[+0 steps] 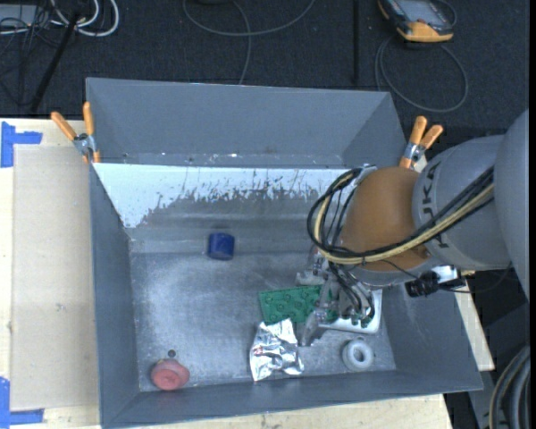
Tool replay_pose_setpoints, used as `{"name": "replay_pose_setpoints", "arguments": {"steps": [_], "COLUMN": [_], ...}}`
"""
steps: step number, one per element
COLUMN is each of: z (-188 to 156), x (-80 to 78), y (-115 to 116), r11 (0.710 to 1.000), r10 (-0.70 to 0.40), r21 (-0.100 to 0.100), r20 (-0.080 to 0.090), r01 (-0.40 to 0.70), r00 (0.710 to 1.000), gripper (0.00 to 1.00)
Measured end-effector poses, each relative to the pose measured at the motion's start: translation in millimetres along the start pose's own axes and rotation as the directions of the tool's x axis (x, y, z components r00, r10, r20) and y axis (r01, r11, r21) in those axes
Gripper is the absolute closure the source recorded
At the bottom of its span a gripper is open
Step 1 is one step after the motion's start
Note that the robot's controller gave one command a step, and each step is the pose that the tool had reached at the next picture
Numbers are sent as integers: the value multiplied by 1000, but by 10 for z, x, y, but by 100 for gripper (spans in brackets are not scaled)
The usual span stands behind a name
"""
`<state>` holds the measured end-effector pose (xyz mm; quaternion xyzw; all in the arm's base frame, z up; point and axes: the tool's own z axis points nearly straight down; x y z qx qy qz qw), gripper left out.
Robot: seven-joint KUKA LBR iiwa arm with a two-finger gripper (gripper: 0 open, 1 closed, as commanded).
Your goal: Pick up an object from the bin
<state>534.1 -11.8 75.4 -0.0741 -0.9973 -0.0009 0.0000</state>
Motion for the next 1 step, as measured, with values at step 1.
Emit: {"name": "replay_pose_setpoints", "arguments": {"steps": [1], "z": [-22], "x": [-31], "y": [2], "r11": [1000], "r10": [1], "r21": [0], "r20": [11], "r01": [-1], "r00": [1000], "gripper": [100]}}
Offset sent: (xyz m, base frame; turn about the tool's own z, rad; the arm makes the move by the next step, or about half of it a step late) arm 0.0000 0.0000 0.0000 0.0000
